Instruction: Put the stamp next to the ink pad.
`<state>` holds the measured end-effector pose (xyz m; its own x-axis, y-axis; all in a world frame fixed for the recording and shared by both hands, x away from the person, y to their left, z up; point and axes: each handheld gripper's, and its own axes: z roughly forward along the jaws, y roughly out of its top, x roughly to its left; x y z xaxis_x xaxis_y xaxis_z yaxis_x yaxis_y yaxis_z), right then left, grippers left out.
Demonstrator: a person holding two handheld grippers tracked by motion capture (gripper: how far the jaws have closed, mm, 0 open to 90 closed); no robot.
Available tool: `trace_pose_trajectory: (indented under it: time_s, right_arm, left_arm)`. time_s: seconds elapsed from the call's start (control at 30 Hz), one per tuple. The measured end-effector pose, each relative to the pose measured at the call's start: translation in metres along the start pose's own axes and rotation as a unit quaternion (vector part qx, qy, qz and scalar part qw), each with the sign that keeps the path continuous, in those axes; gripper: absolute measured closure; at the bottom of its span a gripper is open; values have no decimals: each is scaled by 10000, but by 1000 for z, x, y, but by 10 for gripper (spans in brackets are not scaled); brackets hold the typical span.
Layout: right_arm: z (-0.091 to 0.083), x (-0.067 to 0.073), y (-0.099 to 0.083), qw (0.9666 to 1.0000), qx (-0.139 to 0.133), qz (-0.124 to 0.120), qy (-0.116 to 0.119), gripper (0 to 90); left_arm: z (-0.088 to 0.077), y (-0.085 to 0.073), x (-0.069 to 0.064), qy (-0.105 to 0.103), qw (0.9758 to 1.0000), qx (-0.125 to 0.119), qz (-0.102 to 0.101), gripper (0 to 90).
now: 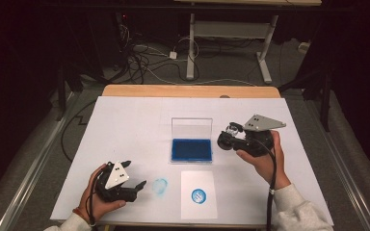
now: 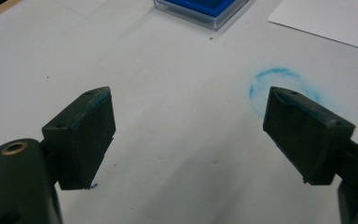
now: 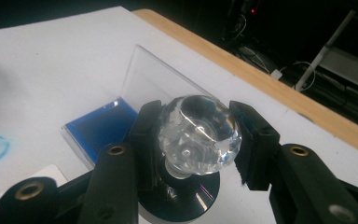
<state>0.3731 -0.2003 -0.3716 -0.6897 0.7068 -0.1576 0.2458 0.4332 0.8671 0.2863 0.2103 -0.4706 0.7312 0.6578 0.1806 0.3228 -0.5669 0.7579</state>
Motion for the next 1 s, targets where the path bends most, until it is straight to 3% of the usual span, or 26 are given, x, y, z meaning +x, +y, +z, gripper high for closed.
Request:
trace_pose_trajectory:
  time_s: [0.17, 0.43, 1.0]
  right_arm:
    - [14, -4, -13, 9996, 245, 98, 18, 573]
    - [35, -2, -25, 9983, 577, 14, -43, 573]
    - [60, -6, -46, 9945, 1026, 165, -145, 573]
  left_arm:
    - [1, 0, -1, -25, 10000, 42, 22, 163]
    - [1, -1, 0, -12, 10000, 72, 25, 163]
    - [2, -1, 0, -40, 9999, 85, 44, 164]
